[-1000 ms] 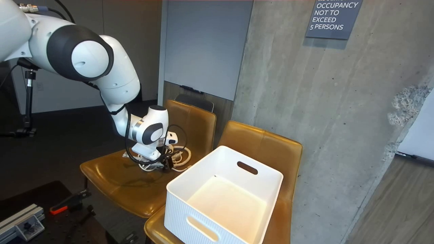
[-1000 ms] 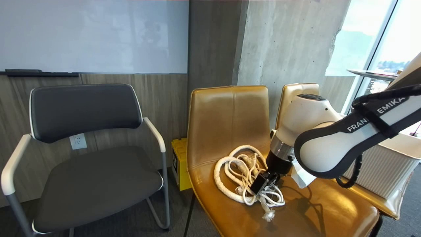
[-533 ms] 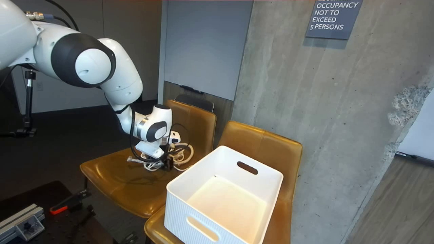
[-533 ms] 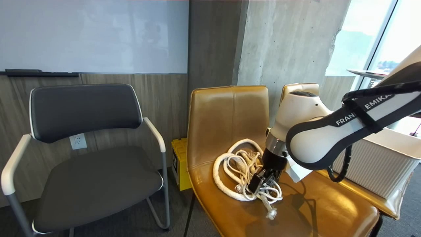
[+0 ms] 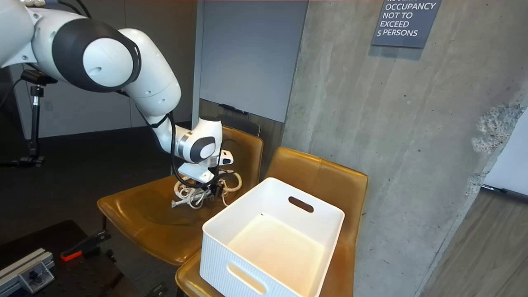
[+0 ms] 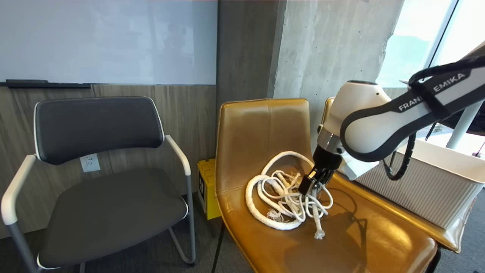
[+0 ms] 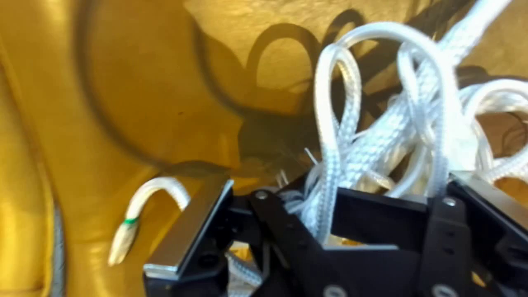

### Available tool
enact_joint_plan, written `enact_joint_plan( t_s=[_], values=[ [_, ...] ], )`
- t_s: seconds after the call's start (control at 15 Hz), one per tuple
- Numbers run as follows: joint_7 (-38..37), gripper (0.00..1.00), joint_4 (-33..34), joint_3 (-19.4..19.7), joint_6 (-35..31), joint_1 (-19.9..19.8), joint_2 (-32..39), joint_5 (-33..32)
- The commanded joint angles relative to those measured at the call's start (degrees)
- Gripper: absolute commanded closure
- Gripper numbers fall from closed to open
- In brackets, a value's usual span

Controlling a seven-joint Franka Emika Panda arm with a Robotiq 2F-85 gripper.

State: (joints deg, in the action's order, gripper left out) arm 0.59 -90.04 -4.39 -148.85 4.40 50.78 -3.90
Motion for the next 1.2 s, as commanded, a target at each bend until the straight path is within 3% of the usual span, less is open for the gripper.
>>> enact_joint_plan(
  t_s=[0.0,0.27,0.67,1.13],
  values=[
    [2.19,1.00,-6.14,2.09,4.74,-1.04,-11.20,-0.89],
    [3.86,1.00,-7.16,4.97,10.59,-1.02,-20.85,-4.26],
    [6.80,1.00,-3.60,7.13,19.69,-1.84,-33.20,-11.66],
    [14.93,1.00,5.48,9.13,28.34,-7.50,-42.53,-12.76]
  ],
)
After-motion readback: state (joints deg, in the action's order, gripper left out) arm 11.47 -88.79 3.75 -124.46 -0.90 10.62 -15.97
